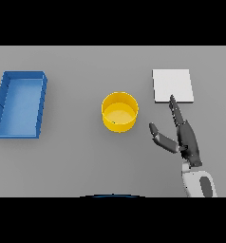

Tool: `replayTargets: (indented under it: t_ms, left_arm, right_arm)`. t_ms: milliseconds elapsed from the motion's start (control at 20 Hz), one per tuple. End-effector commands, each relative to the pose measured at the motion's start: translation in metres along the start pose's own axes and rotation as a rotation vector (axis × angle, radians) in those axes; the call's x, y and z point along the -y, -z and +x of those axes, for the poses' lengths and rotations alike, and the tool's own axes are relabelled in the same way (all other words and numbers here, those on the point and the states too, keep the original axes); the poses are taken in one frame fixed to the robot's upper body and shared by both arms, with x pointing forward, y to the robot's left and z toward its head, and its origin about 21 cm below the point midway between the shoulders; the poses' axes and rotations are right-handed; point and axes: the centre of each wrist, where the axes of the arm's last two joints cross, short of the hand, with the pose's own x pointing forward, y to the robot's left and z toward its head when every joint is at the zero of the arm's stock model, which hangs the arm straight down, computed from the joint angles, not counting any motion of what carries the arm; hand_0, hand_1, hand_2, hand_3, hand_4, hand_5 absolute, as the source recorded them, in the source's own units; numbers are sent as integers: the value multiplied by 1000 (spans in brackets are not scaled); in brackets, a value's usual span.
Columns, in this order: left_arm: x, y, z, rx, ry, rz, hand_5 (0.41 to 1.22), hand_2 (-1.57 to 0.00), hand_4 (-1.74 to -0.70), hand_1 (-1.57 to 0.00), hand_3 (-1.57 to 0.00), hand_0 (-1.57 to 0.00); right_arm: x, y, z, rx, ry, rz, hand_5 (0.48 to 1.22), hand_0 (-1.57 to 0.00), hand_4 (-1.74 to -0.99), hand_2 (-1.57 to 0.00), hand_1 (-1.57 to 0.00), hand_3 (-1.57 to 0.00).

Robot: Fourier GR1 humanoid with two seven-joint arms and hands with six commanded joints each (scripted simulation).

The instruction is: Pick up the red beaker and tilt it to pour out 1 green nut into yellow bowl. Pick up the yellow bowl and place it on the metallic measuring scale.

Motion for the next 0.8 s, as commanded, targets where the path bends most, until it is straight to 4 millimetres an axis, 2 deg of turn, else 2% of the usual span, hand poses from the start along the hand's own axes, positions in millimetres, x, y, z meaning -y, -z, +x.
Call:
replayTargets:
  t_ms: [0,100,200,350,400,500,600,700,750]
  left_arm:
    - [4,-1,-11,-53,-53,10,1221,-1571,-1741,-1571,-1567,-1571]
    - [18,-6,-36,-109,-124,3,1221,-1571,-1741,-1571,-1568,-1571]
    - [42,-17,-61,-136,-176,-2,1221,-1571,-1741,-1571,-1569,-1571]
    - [71,-40,-87,-167,-233,-10,1221,-1571,-1741,-1571,-1570,-1571]
    - [78,-46,-91,-186,-245,-16,1221,-1571,-1741,-1571,-1570,-1571]
    - [84,-58,-101,-204,-276,-18,1151,-1571,-1741,-1571,-1571,-1571]
    - [97,-68,-106,-229,-295,-27,1050,-1571,-1741,-1571,-1571,-1571]
    - [100,-76,-107,-253,-308,-32,925,-1571,-1741,-1571,-1571,-1571]
    - [96,-79,-108,-270,-311,-33,868,-1571,-1655,-1571,-1571,-1571]
  right_arm:
    - [-2,0,1,7,3,-1,648,1,-1138,1,1,1]
    - [0,2,2,-2,5,4,659,1,-1129,1,1,1]
    - [-2,-3,0,7,19,8,669,1,-1131,1,1,1]
    - [-1,-1,-2,1,-9,7,677,1,-1159,1,1,1]
    - [1,0,-1,-2,-16,3,676,1,-1166,1,1,1]
    - [5,0,-3,0,-9,0,676,1,-1174,1,1,1]
    - [2,-2,-3,12,-3,2,675,1,-1167,1,1,1]
    - [4,-4,-1,5,-2,-2,671,1,-1157,1,1,1]
    - [5,-3,-2,5,7,0,669,1,-1155,1,1,1]
